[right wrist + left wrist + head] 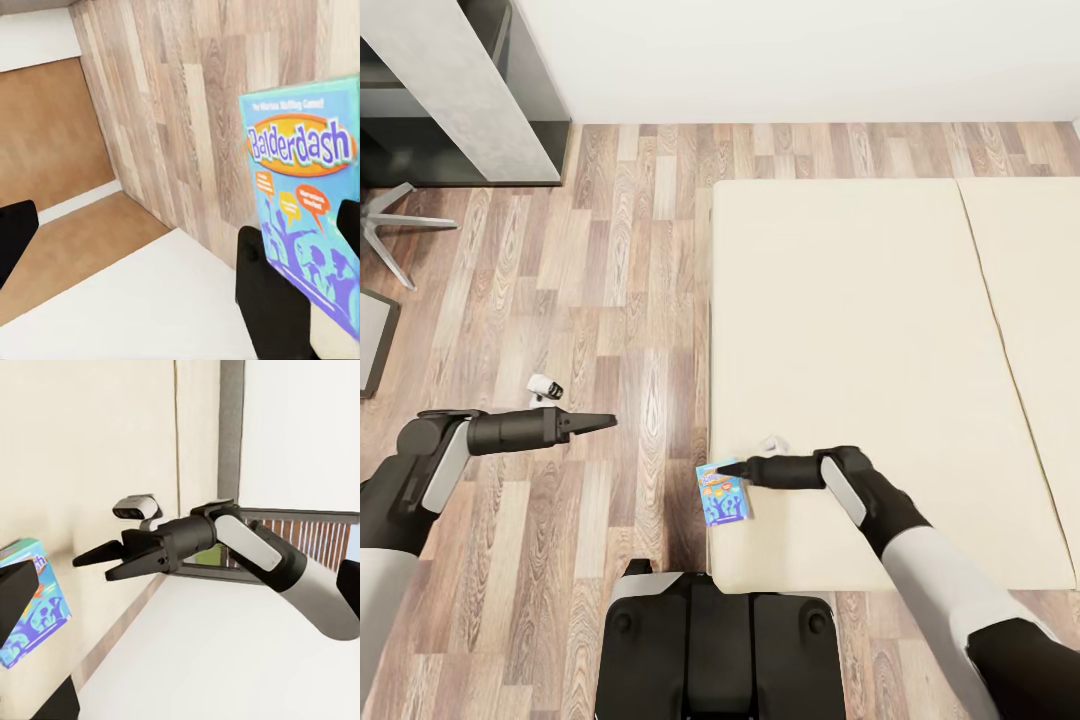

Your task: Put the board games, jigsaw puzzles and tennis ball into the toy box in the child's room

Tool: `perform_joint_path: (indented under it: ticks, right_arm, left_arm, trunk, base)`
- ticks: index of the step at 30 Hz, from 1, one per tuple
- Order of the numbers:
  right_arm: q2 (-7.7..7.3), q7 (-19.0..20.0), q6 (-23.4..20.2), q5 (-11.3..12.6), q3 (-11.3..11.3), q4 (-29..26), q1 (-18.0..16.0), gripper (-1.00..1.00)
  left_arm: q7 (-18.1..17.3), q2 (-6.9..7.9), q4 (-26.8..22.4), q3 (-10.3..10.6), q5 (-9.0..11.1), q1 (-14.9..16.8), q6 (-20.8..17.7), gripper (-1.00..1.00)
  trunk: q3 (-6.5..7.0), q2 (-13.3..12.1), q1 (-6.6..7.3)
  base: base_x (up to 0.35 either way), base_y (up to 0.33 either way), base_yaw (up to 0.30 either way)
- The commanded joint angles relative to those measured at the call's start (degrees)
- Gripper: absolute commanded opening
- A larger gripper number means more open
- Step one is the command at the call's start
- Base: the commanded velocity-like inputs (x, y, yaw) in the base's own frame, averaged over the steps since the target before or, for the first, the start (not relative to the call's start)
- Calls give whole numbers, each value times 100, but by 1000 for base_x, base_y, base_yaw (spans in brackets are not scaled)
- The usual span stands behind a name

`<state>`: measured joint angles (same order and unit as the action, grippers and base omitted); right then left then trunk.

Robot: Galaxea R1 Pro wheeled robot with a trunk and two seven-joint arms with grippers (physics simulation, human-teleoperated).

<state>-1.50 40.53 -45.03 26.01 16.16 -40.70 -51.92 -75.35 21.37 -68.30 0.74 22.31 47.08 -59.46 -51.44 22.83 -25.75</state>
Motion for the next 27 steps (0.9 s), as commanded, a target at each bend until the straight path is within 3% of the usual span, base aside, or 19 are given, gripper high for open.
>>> perform_joint_path:
  ticks: [1,9,12,13,17,21,22,27]
  right_arm:
    - [-65,-2,-69,34,15,-160,57,100]
    - [-709,150,-231,235,-19,-1821,849,100]
    - [-1009,304,-222,467,-39,-2550,1291,100]
    - [-1176,386,-204,604,-66,-2911,1527,100]
    - [-1527,580,-124,967,-256,-3633,2116,100]
    - [-1654,769,100,1280,-630,-3960,2647,100]
    - [-1672,824,224,1349,-793,-4021,2798,100]
    - [-1690,1009,427,1440,-1065,-4061,2984,100]
  left_arm:
    - [-7,8,2,9,17,3,-45,100]
    - [-10,102,127,11,14,3,-36,100]
    - [-16,172,187,8,12,-4,-33,100]
    - [-19,212,206,7,11,-21,-32,100]
    - [-29,345,227,2,15,-192,28,100]
    - [-42,486,239,-120,27,-531,188,100]
    - [-47,527,260,-253,30,-693,243,100]
    - [-62,580,376,-790,35,-1086,316,100]
  trunk:
    - [-6,9,-4]
    - [-6,9,-4]
    - [-6,9,-4]
    - [-6,9,-4]
    - [-6,9,-4]
    - [-6,9,-4]
    - [-6,9,-4]
    - [-6,9,-4]
  base:
    - [0,0,0]
    - [0,0,0]
    - [0,0,0]
    - [0,0,0]
    - [0,0,0]
    - [0,0,0]
    - [0,0,0]
    - [0,0,0]
